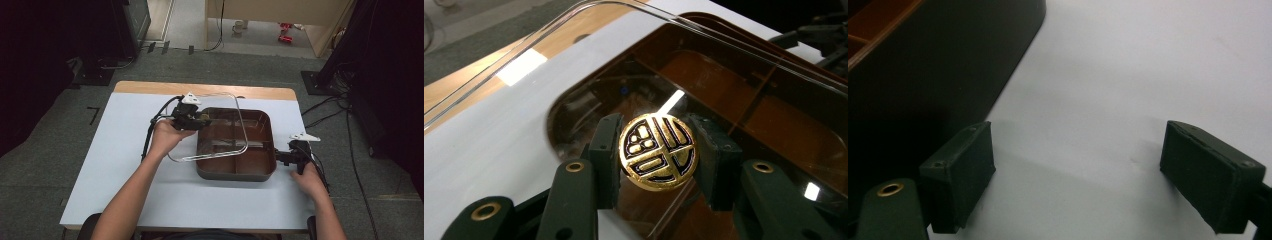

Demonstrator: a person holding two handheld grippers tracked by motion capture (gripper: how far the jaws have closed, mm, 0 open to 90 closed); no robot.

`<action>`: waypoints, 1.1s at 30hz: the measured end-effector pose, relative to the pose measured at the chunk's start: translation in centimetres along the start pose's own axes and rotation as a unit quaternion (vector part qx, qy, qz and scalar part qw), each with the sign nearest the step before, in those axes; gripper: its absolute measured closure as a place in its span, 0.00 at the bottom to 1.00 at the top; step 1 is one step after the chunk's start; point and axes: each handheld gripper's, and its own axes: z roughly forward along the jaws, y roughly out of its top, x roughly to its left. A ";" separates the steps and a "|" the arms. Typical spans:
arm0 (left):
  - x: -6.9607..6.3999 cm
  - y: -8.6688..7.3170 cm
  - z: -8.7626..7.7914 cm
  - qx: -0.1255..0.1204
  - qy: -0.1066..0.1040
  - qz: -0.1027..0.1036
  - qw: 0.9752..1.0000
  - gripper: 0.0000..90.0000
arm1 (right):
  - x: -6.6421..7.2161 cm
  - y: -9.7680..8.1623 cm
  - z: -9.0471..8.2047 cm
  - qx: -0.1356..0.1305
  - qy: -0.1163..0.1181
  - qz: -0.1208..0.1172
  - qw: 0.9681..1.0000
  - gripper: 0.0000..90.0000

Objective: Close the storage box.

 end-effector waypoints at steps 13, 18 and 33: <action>-3.3 0.8 3.6 0.017 -0.035 0.033 0.999 0.66 | 0.0 0.0 0.0 -0.001 0.000 0.000 1.000 0.15; -4.2 0.9 4.7 0.024 -0.046 0.034 0.998 0.66 | 0.0 0.0 0.0 -0.001 0.000 -0.001 1.000 0.15; -5.9 1.1 7.4 0.023 -0.065 0.024 0.997 0.66 | 0.0 0.0 0.0 -0.001 -0.001 -0.001 1.000 0.15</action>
